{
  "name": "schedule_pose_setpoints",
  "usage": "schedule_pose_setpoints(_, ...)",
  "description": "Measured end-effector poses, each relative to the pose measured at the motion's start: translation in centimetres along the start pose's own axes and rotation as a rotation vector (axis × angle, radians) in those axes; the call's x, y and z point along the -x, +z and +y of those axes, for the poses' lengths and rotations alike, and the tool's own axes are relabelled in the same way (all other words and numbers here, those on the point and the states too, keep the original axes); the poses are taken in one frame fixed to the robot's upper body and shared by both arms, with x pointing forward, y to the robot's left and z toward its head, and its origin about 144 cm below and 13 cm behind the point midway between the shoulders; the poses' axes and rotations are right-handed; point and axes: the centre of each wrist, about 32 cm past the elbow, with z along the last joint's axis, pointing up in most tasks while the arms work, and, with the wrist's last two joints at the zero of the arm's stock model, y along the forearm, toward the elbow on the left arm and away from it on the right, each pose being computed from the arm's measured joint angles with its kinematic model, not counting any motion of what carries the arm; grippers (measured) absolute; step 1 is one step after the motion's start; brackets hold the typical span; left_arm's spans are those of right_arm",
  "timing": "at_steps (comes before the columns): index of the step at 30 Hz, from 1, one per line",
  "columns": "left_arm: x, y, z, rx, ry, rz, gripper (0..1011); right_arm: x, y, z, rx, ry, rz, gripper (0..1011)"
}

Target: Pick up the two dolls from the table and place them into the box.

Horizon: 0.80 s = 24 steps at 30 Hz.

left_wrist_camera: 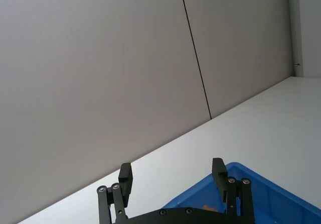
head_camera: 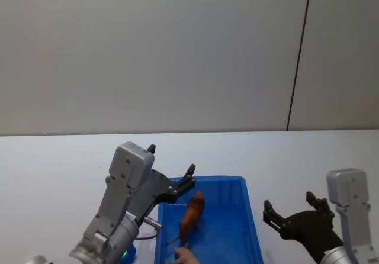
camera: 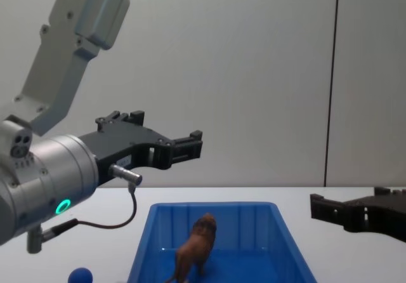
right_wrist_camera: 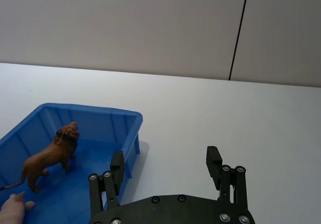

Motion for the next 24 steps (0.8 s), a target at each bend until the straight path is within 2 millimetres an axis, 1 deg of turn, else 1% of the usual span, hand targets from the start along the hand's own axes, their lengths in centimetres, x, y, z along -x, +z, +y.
schedule_pose_setpoints(8, -0.6, 0.3, 0.8, -0.056, 0.010, 0.011, 1000, -0.2, 0.0, -0.4, -0.001, -0.017, -0.002, 1001)
schedule_pose_setpoints(14, -1.2, 0.4, 1.9, -0.124, 0.026, 0.029, 1000, -0.3, 0.0, -0.5, -0.002, -0.023, -0.003, 1001)
schedule_pose_setpoints(24, -2.3, -0.3, 3.8, -0.267, 0.055, 0.070, 1000, -0.4, 0.0, -0.7, -0.004, -0.030, -0.004, 1001)
